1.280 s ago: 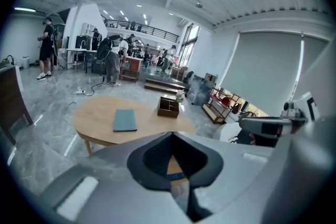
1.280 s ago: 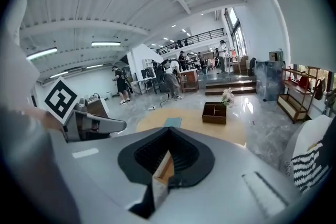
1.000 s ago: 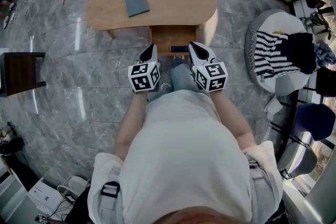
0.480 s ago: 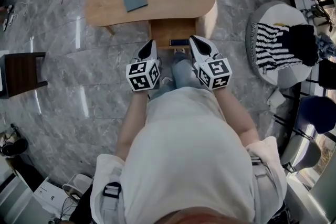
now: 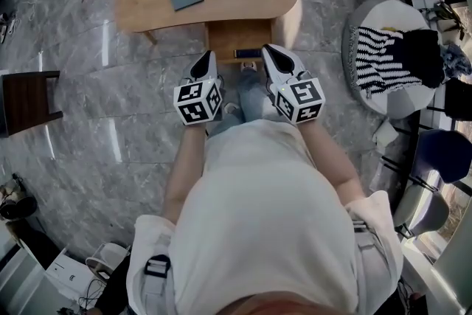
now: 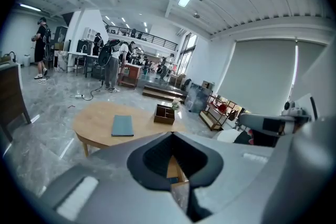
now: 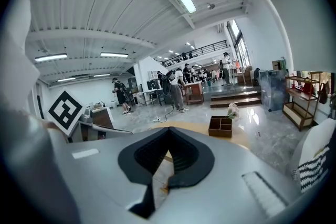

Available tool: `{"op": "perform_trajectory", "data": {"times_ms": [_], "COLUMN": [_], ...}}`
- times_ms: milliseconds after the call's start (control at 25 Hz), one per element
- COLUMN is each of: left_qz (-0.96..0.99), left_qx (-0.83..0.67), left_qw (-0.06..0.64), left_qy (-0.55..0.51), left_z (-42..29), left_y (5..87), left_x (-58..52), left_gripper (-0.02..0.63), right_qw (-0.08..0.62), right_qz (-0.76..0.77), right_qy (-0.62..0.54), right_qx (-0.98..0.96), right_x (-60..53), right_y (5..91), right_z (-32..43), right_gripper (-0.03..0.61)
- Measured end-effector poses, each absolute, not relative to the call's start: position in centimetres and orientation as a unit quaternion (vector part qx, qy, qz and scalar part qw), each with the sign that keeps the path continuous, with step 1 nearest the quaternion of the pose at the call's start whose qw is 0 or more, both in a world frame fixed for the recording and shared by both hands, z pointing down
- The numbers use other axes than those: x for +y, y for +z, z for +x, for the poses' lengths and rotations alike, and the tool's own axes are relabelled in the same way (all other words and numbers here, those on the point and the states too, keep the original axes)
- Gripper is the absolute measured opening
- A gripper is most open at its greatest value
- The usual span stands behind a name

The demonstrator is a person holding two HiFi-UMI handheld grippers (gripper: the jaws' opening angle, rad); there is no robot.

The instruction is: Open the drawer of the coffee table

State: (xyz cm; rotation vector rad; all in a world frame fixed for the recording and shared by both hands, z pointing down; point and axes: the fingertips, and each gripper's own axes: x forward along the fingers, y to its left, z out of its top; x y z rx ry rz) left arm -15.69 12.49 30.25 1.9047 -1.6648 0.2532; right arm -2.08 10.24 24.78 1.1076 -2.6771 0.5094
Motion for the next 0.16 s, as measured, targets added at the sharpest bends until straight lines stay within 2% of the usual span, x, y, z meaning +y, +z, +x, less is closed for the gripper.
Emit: {"op": "perform_trajectory", "data": {"times_ms": [160], "left_qz": [0.718], "left_qx": [-0.622], "left_qw": [0.297], "left_qy": [0.094], "left_z": [-15.5], "left_y": [30.24], "left_x": [12.77], "left_gripper": [-0.001], "right_qw": [0.099], "right_qz": [0.377], "right_qy": [0.173], "right_qx": [-0.905], "right_x": [10.5], "right_y": [24.79], "right_z": [-2.07], "right_gripper": [-0.003]}}
